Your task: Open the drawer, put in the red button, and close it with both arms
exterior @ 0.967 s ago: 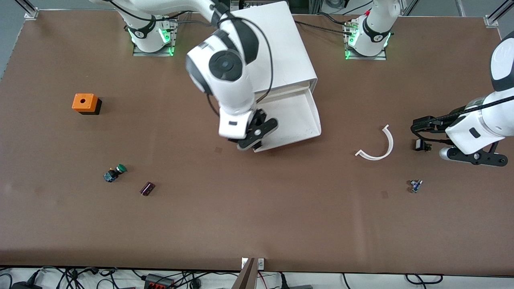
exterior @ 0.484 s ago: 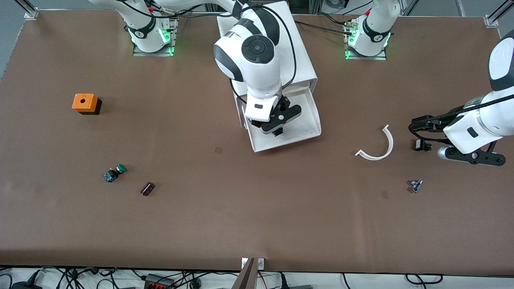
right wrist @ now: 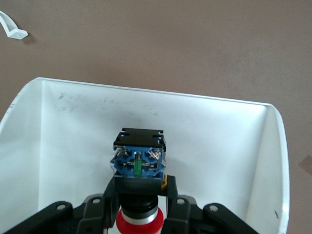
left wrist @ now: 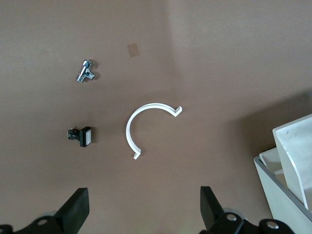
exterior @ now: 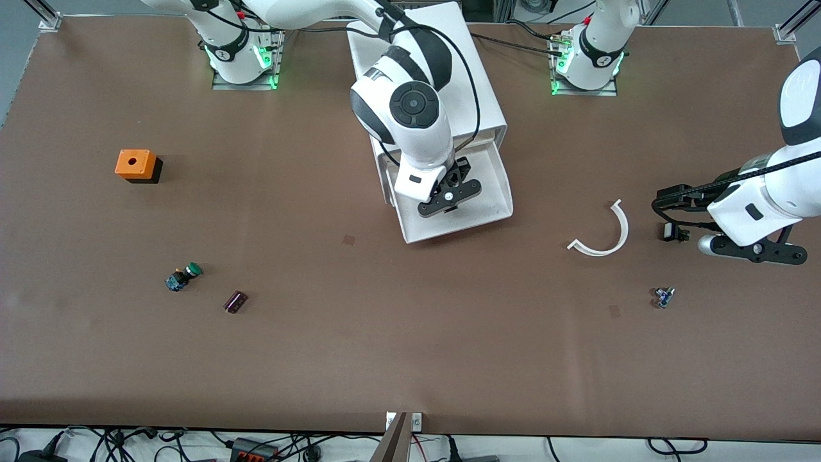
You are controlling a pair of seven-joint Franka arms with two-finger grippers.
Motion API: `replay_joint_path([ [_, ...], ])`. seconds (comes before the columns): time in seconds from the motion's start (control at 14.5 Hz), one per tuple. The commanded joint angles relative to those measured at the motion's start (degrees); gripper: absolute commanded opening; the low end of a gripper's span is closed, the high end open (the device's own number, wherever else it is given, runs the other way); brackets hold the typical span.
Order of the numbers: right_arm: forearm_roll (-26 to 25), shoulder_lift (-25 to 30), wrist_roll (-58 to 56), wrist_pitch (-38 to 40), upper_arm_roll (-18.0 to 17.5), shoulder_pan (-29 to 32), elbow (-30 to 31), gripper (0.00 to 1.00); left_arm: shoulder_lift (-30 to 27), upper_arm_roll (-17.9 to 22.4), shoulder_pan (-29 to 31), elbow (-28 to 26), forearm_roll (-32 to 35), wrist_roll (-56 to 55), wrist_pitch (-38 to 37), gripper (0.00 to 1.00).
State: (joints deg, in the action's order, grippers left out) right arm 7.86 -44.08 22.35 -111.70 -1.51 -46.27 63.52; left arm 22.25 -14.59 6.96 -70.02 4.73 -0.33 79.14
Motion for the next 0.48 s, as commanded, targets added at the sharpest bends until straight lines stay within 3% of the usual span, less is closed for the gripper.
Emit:
replay_joint_path([
  [0.0, 0.67, -2.24, 1.03, 0.78, 0.19, -0.65, -1.91, 0.00, 0.60, -0.36, -0.28, 1.82, 1.95, -0.99, -1.44, 1.00],
  [0.21, 0.58, -2.68, 0.94, 0.96, 0.27, -1.01, -1.82, 0.00, 0.60, -0.44, -0.19, 1.82, 1.95, -1.08, -1.44, 1.00],
  [0.28, 0.49, -2.77, 1.03, 0.96, 0.28, -1.01, -1.82, 0.04, 0.60, -0.44, -0.19, 1.82, 1.95, -0.99, -1.44, 1.00],
  [0.35, 0.32, -3.21, 1.03, 0.78, 0.28, -1.01, -1.90, 0.30, 0.60, -0.36, -0.10, 1.82, 1.69, -0.99, -1.44, 1.00],
  [0.41, 0.23, -3.30, 1.03, 0.35, 0.36, -1.01, -1.91, 0.79, 0.60, -0.35, -0.02, 1.82, 1.69, -0.99, -1.44, 1.00],
])
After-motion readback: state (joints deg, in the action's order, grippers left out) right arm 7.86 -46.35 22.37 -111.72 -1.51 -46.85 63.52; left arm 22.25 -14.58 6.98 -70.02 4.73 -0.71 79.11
